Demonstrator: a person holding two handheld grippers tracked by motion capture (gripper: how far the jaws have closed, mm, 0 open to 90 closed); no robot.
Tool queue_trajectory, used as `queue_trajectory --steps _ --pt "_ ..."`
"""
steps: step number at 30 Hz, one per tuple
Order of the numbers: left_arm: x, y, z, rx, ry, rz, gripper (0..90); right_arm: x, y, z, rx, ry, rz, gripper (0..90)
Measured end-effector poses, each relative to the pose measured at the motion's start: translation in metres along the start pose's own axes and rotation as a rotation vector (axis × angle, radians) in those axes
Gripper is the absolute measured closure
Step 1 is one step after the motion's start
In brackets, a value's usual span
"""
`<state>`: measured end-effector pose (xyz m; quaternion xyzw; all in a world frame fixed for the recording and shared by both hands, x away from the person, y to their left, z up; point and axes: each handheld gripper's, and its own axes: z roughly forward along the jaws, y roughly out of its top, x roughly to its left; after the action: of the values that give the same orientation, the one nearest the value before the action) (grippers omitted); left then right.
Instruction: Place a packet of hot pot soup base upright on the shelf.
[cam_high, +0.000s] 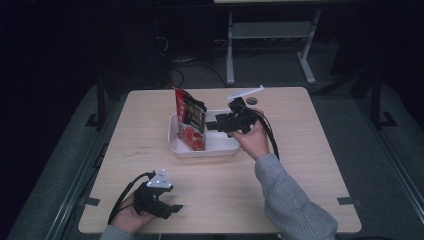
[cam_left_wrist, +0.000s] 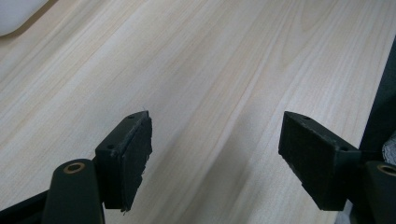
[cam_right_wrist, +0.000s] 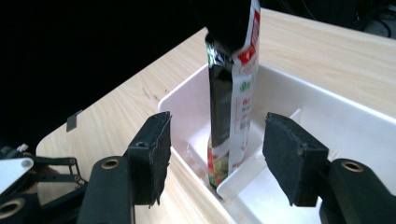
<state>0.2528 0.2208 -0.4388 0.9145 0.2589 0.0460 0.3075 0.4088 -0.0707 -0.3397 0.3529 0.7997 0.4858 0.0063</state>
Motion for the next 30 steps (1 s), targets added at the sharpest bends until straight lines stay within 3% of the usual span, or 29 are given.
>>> queue_trajectory --steps 18,30 --pt "0.0 0.0 0.0 0.004 0.006 0.006 24.5 -0.008 -0.028 -0.023 0.009 0.023 0.025 38.5" --pt "-0.002 0.001 -0.001 0.001 0.012 0.01 24.4 -0.02 -0.056 -0.048 0.022 0.01 0.05 38.4"
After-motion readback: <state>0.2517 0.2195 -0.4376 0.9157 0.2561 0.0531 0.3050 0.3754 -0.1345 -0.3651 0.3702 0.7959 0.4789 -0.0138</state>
